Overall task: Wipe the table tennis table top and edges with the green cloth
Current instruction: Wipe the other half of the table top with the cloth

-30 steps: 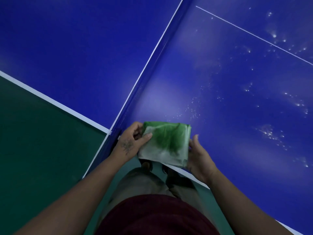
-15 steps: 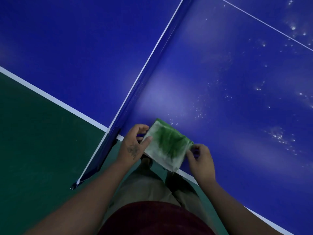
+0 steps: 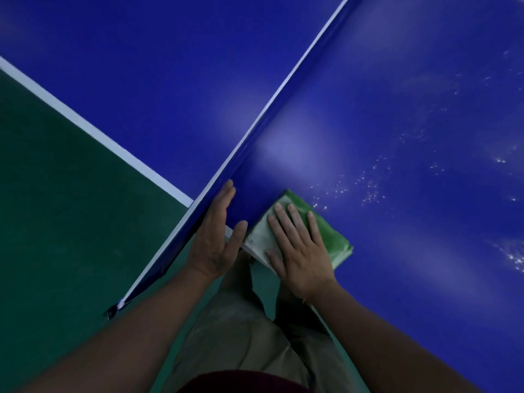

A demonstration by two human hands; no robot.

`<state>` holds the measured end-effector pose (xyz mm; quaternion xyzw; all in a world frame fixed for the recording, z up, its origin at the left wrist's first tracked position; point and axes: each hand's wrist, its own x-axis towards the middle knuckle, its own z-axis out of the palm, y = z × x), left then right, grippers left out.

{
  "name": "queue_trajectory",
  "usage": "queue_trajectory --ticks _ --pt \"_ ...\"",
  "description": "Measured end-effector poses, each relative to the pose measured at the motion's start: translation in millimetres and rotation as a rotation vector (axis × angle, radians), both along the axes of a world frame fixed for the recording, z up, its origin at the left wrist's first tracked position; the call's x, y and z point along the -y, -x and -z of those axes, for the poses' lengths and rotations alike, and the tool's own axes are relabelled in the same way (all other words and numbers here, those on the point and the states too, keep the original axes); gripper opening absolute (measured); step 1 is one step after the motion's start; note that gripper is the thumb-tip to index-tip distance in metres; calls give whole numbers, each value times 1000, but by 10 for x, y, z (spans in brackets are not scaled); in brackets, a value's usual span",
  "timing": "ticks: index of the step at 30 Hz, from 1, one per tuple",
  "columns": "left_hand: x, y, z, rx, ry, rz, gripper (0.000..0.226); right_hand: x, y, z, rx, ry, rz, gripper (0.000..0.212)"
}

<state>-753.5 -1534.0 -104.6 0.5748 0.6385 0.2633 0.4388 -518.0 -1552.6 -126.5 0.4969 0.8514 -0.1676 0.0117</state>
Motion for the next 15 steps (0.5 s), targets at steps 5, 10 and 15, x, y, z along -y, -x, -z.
queue_trajectory --ticks 5,10,15 --pt "45 -47 147 13 -70 -37 70 -247 -6 96 -15 -29 -139 78" --pt "61 -56 176 13 -97 -36 68 -1227 -74 100 -32 -103 -199 77" --pt "64 -57 196 -44 -96 -2 65 -2286 -253 87 -25 -198 126 72"
